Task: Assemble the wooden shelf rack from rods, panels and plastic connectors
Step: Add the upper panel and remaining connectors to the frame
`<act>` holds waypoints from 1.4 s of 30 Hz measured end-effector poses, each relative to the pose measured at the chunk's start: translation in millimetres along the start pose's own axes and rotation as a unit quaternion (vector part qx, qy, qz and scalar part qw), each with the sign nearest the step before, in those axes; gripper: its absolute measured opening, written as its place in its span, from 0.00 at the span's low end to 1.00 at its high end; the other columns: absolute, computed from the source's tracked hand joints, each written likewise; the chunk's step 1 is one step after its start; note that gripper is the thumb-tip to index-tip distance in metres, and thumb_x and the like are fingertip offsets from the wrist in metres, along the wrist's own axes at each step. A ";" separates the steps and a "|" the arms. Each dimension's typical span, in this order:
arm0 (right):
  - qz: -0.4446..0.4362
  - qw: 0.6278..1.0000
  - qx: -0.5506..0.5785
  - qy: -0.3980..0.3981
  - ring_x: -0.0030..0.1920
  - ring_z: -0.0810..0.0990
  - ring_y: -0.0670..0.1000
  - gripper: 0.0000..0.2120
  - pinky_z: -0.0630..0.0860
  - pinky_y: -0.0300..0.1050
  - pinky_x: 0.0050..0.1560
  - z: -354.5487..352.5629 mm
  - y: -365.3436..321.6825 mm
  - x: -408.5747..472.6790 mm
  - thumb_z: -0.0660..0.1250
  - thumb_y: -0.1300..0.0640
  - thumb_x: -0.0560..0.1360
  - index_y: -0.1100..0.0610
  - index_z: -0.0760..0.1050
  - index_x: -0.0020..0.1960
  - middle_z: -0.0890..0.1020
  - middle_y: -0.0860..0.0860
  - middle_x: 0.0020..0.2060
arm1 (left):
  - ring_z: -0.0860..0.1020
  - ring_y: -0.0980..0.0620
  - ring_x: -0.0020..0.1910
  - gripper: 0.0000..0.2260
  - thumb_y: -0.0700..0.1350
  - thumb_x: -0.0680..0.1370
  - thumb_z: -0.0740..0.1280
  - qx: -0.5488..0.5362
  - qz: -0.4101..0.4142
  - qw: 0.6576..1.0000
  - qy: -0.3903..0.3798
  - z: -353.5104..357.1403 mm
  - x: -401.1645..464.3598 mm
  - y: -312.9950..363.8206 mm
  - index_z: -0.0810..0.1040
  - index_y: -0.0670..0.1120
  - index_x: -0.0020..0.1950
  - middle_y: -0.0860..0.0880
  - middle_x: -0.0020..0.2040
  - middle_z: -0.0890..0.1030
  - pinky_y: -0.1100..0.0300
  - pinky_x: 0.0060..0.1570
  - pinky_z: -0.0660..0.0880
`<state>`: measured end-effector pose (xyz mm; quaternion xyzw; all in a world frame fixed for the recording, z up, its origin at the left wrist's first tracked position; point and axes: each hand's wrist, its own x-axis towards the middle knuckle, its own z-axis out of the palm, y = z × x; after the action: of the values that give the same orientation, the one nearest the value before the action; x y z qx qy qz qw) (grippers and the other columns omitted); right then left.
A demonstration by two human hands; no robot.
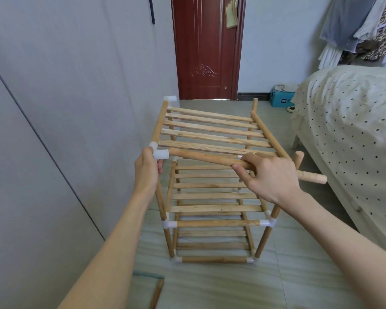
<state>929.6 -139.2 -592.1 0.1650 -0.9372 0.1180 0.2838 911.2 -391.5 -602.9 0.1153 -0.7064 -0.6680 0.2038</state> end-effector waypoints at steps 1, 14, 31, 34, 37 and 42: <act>-0.004 1.000 0.000 -0.002 0.30 0.75 0.48 0.18 0.75 0.45 0.33 -0.6 1.4 0.3 0.55 0.39 0.75 0.49 0.78 0.43 0.73 0.42 0.29 | 0.67 0.54 0.31 0.15 0.49 0.80 0.49 0.003 0.001 1.000 0.000 0.0 0.2 -0.1 0.68 0.48 0.37 0.50 0.29 0.67 0.60 0.34 0.65; -0.097 0.994 0.024 0.055 0.29 0.76 0.48 0.26 0.73 0.44 0.26 -3.7 1.0 18.5 0.52 0.33 0.73 0.52 0.79 0.43 0.77 0.44 0.30 | 0.66 0.54 0.30 0.15 0.49 0.81 0.48 0.018 -0.011 1.000 -0.022 -4.4 -0.3 1.7 0.68 0.47 0.39 0.48 0.30 0.67 0.60 0.33 0.65; -0.083 0.988 0.069 -0.114 0.31 0.74 0.44 0.33 0.74 0.43 0.33 4.9 -3.0 69.3 0.45 0.24 0.64 0.45 0.80 0.41 0.75 0.45 0.25 | 0.68 0.50 0.31 0.23 0.49 0.81 0.45 0.084 0.035 0.996 -0.014 -7.6 13.4 -4.1 0.64 0.44 0.29 0.45 0.29 0.67 0.57 0.35 0.66; -0.080 0.984 0.086 -0.132 0.30 0.73 0.43 0.33 0.70 0.41 0.33 3.9 -4.4 72.4 0.46 0.25 0.63 0.46 0.79 0.39 0.75 0.45 0.25 | 0.67 0.50 0.31 0.22 0.49 0.81 0.46 0.080 0.041 0.996 -0.004 -6.2 16.2 -5.3 0.64 0.44 0.29 0.45 0.28 0.67 0.57 0.35 0.65; -0.080 0.984 0.088 -0.132 0.28 0.71 0.42 0.31 0.65 0.39 0.31 5.6 -8.0 74.6 0.46 0.25 0.64 0.45 0.78 0.38 0.73 0.44 0.24 | 0.68 0.51 0.31 0.20 0.49 0.81 0.46 0.065 0.034 0.997 0.002 -6.9 17.9 -4.8 0.65 0.45 0.31 0.46 0.29 0.67 0.57 0.36 0.66; -0.077 0.993 -0.010 -0.086 0.29 0.74 0.47 0.27 0.75 0.44 0.33 10.8 -17.0 66.8 0.48 0.29 0.71 0.47 0.78 0.41 0.75 0.45 0.27 | 0.70 0.53 0.35 0.14 0.51 0.81 0.49 -0.022 -0.043 0.999 0.019 -4.3 21.2 -1.7 0.70 0.51 0.41 0.49 0.34 0.70 0.59 0.43 0.71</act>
<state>878.2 -174.4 -560.5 0.2433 -0.9437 0.0719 0.2123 894.1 -404.7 -601.6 0.1537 -0.6821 -0.6889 0.1913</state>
